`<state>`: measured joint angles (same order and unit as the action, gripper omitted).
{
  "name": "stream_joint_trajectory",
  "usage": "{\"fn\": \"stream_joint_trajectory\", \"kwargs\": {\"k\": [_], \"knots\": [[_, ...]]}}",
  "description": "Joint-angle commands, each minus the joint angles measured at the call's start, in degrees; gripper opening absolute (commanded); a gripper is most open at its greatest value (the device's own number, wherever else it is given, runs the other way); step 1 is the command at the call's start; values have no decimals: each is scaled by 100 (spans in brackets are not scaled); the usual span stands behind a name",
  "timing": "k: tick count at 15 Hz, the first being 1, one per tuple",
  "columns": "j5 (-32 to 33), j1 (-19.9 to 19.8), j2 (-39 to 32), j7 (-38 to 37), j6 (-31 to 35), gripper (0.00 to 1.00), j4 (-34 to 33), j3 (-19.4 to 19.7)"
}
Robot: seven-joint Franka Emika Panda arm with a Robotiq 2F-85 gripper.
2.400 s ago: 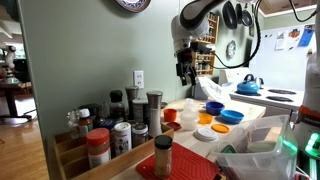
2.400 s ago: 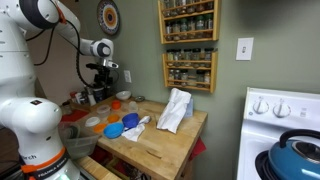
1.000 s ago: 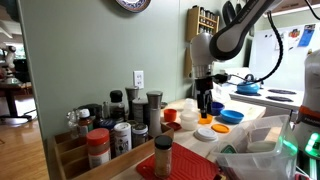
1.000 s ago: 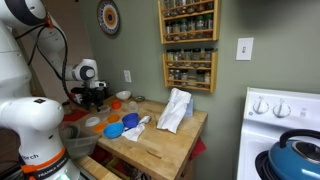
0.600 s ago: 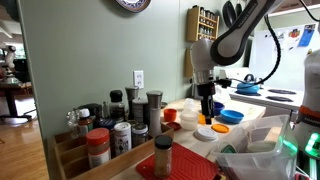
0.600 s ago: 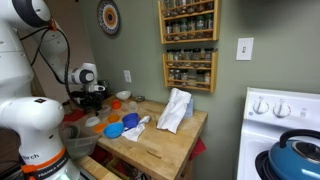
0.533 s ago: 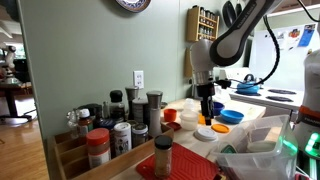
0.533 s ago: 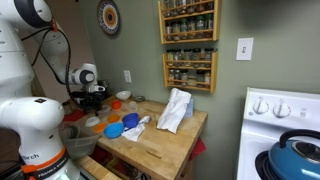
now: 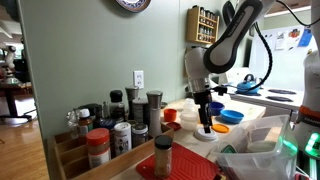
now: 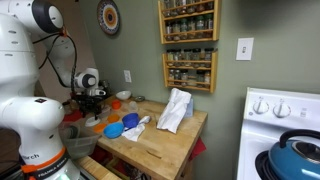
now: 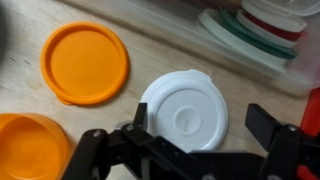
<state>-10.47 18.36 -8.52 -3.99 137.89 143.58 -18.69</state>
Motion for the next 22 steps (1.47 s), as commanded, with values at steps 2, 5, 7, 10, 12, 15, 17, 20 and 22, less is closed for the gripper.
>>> {"fn": "stream_joint_trajectory", "kwargs": {"k": [2, 5, 7, 10, 12, 15, 17, 20, 22], "knots": [[151, 43, -358, -89, 76, 100, -186, 6], [301, 60, -418, -158, 30, 100, -241, 28], [383, 71, -437, -197, 31, 100, -260, 33], [560, 100, -507, -321, -67, 100, -337, 52], [600, 113, -567, -373, -90, 100, -394, 42], [707, 147, -591, -546, -101, 100, -420, 66], [852, 188, -619, -777, -189, 100, -454, 108], [1026, 243, -676, -1080, -307, 100, -536, 139], [1107, 281, -715, -1228, -384, 100, -593, 163]]}}
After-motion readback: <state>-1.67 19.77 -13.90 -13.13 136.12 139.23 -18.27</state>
